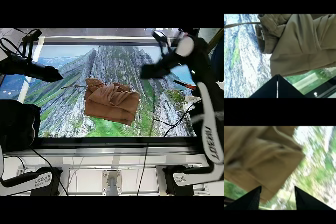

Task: Fold the clothes and pants, and hang the long-sleeved shirts on hangers.

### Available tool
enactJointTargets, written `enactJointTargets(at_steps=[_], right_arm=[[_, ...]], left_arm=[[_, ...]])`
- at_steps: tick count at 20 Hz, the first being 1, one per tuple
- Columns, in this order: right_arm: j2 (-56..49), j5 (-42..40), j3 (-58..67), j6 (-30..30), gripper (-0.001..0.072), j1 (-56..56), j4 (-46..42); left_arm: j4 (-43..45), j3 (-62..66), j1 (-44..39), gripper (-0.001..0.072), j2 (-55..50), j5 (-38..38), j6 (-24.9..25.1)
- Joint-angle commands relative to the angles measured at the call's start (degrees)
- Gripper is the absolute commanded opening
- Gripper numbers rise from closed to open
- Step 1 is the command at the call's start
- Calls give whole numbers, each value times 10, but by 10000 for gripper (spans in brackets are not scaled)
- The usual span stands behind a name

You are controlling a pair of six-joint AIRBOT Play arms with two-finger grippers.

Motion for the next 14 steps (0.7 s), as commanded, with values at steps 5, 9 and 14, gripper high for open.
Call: enactJointTargets(at_steps=[5, 9, 14], right_arm=[[72, -276, -434, -15, 448, -107, 273], [-39, -281, -443, -87, 720, -119, 460], [-106, -334, -396, -129, 689, -60, 502]], left_arm=[[-3, 0, -2, 27, 0, 0, 0], [-4, 0, -2, 27, 0, 0, 0], [-4, 0, -2, 27, 0, 0, 0]])
